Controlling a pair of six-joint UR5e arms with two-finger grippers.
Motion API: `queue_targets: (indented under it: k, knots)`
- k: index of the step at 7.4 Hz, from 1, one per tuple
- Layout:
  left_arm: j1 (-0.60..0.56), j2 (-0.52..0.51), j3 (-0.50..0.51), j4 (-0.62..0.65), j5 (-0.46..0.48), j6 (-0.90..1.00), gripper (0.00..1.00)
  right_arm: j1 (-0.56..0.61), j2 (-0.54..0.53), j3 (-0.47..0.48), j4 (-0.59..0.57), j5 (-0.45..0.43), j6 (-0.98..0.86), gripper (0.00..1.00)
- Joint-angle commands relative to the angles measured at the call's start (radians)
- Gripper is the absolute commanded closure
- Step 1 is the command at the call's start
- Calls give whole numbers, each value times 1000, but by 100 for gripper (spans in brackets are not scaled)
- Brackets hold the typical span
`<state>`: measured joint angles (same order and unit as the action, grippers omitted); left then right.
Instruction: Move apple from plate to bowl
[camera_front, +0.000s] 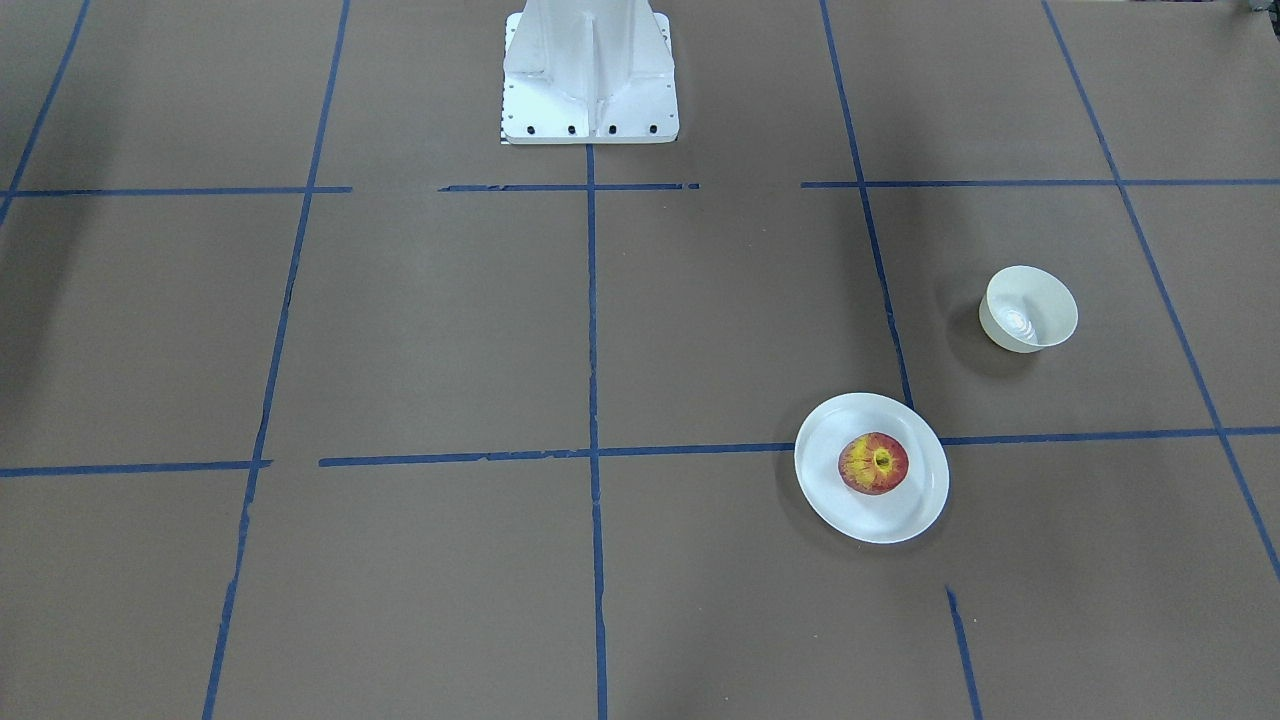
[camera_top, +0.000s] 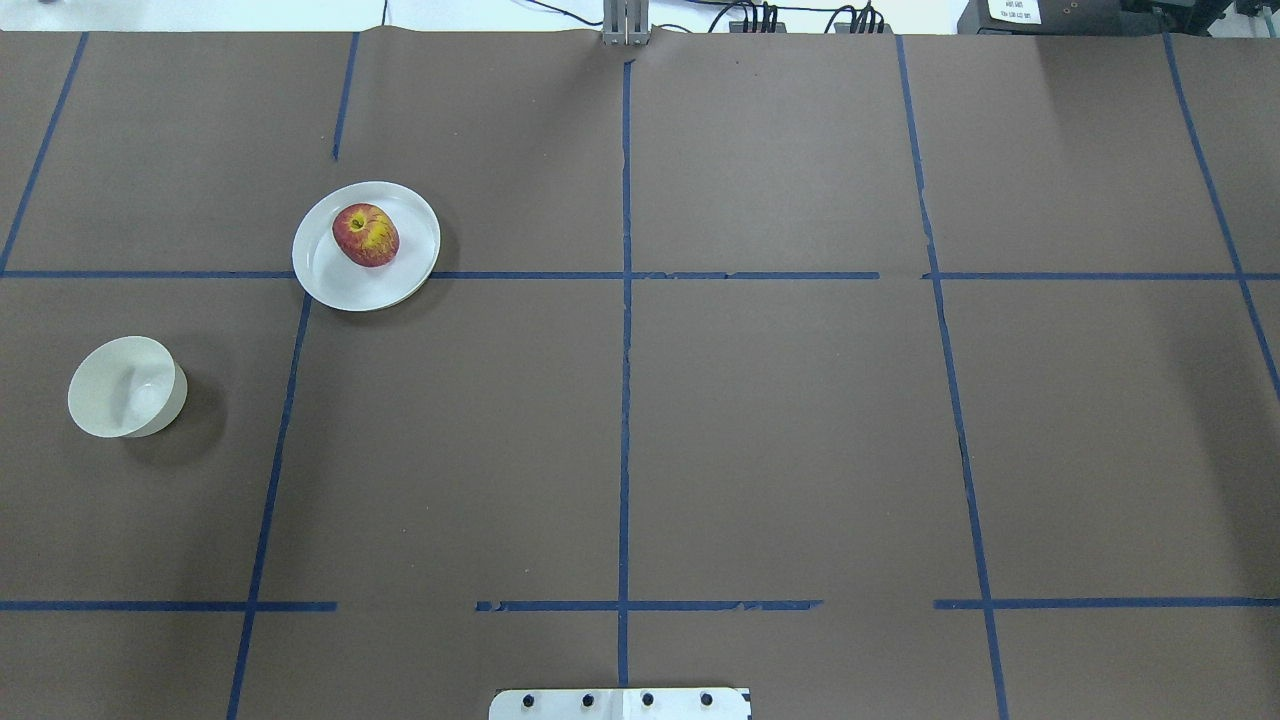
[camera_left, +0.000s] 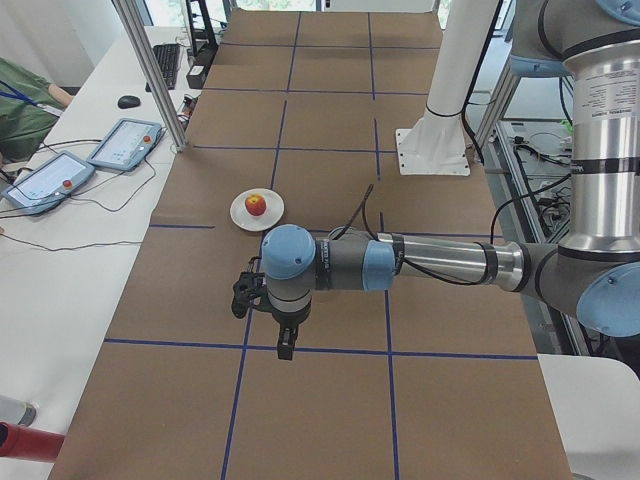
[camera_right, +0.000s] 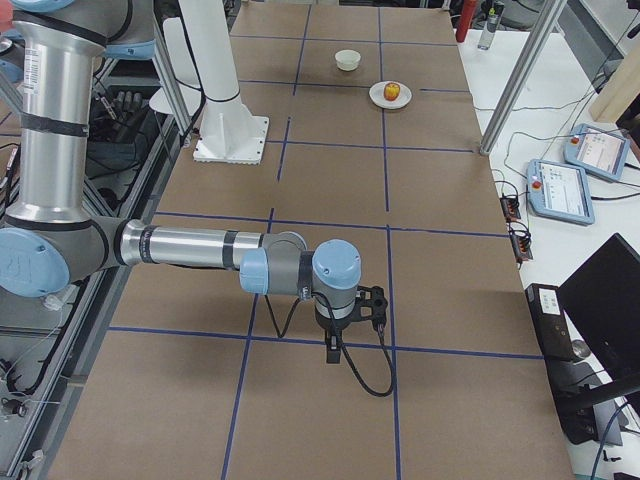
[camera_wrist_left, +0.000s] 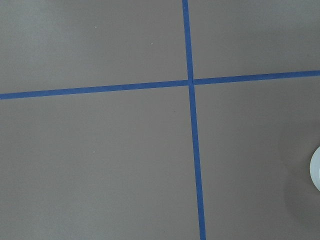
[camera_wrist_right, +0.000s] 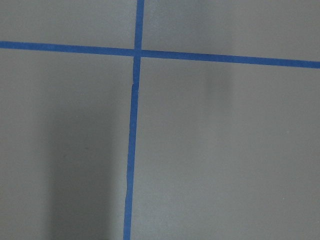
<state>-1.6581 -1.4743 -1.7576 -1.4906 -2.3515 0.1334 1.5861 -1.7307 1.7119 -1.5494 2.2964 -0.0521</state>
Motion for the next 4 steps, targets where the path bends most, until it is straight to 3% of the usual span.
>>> queue_targets:
  k: [1, 3, 4]
  knots:
    - [1, 8, 16, -5, 0, -1, 0, 0, -1, 0, -1, 0, 0, 0]
    - [1, 0, 6, -14, -2, -5, 0, 0, -1, 0, 0, 0, 0, 0]
    - [27, -1, 4, -105, -2, -12, 0, 0, 0, 0, 0, 0, 0, 0]
